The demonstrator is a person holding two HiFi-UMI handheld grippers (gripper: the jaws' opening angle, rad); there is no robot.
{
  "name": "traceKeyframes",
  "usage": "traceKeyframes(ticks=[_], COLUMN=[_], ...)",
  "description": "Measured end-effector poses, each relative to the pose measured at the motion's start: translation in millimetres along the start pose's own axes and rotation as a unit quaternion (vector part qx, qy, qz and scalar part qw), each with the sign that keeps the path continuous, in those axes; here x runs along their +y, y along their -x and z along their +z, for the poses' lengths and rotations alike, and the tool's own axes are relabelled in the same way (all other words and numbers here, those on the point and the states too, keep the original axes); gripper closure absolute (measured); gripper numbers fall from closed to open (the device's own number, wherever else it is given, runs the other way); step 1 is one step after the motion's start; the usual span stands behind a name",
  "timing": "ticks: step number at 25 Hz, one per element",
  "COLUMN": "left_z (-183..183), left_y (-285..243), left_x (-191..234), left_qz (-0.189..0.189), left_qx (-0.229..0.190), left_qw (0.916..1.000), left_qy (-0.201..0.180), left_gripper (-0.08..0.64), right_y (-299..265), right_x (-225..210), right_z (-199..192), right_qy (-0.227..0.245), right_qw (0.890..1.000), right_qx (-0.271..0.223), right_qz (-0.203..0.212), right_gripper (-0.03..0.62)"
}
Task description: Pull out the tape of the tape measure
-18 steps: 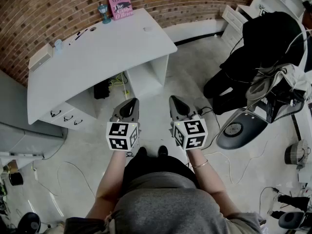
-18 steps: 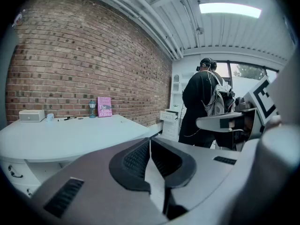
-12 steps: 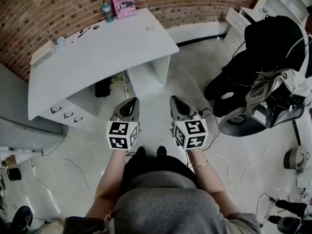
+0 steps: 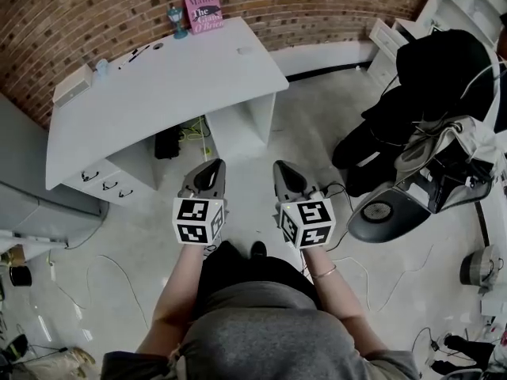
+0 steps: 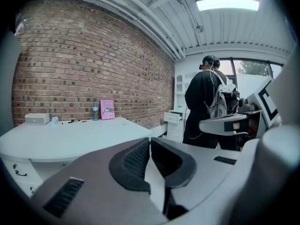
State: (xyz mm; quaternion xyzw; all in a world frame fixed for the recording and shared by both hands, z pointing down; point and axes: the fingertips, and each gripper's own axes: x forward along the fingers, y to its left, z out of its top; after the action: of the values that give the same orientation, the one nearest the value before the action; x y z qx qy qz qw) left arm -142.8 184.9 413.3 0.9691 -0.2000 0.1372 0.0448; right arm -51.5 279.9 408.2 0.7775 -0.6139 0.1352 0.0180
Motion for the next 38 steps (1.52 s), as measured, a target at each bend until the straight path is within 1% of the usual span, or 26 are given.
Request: traceKeyframes(ticks=[2, 6, 10, 12, 13, 17, 21, 26, 32, 35, 38], left_z=[0.7, 1.3, 7.4, 9.9, 10.1, 7.4, 3.6, 5.1, 18.6, 21.7, 31.1], left_y=[0.3, 2.2, 1.7, 0.7, 0.4, -4.6, -24.1, -61.8, -121.9, -143.4, -172.9], left_x=[-1.4, -1.6, 4.3, 5.9, 6.9, 15.8, 28.1, 48.5, 93.6, 116.8, 142.9], left_qz=[0.006, 0.013, 0.022, 0.026, 0.027, 0.028, 0.025, 0.016, 0.013, 0.009, 0.008], left_qx=[-0.004, -0.008, -0.015, -0.016, -0.014, -0.005, 0.005, 0.016, 0.018, 0.014, 0.018], left_qw=[1.0, 0.9999, 0.9996, 0.9994, 0.9994, 0.9994, 0.9994, 0.9994, 0.9991, 0.9991, 0.9988], left_qy=[0.0, 0.003, 0.013, 0.014, 0.014, 0.019, 0.023, 0.027, 0.035, 0.038, 0.044], left_gripper=[0.531, 0.529, 0.525, 0.491, 0.48, 0.475, 0.459, 0.448, 0.446, 0.446, 0.446], right_y=[0.6, 1.3, -0.5, -1.7, -2.8, -12.4, -32.5, -67.5, -137.2, -167.9, -206.3], right_x=[-2.7, -6.3, -11.5, -15.3, -16.7, -16.9, -22.2, -36.9, -58.9, -66.7, -77.3], right_z=[-1.4, -5.1, -1.9, -2.3, -3.3, -5.8, -5.2, -1.3, 20.0, 24.2, 37.0], right_qy=[-0.003, -0.01, -0.015, -0.02, -0.024, -0.037, -0.04, -0.047, -0.05, -0.043, -0.044], right_qw=[1.0, 1.0, 1.0, 1.0, 1.0, 0.999, 0.999, 0.998, 0.998, 0.998, 0.998], right_qx=[0.0, 0.004, 0.003, 0.003, 0.005, 0.013, 0.02, 0.031, 0.038, 0.033, 0.039], right_qz=[0.001, 0.002, 0.002, 0.002, 0.002, 0.007, 0.008, 0.001, -0.004, -0.014, -0.02], right_gripper=[0.586, 0.54, 0.5, 0.488, 0.482, 0.462, 0.449, 0.446, 0.445, 0.445, 0.445])
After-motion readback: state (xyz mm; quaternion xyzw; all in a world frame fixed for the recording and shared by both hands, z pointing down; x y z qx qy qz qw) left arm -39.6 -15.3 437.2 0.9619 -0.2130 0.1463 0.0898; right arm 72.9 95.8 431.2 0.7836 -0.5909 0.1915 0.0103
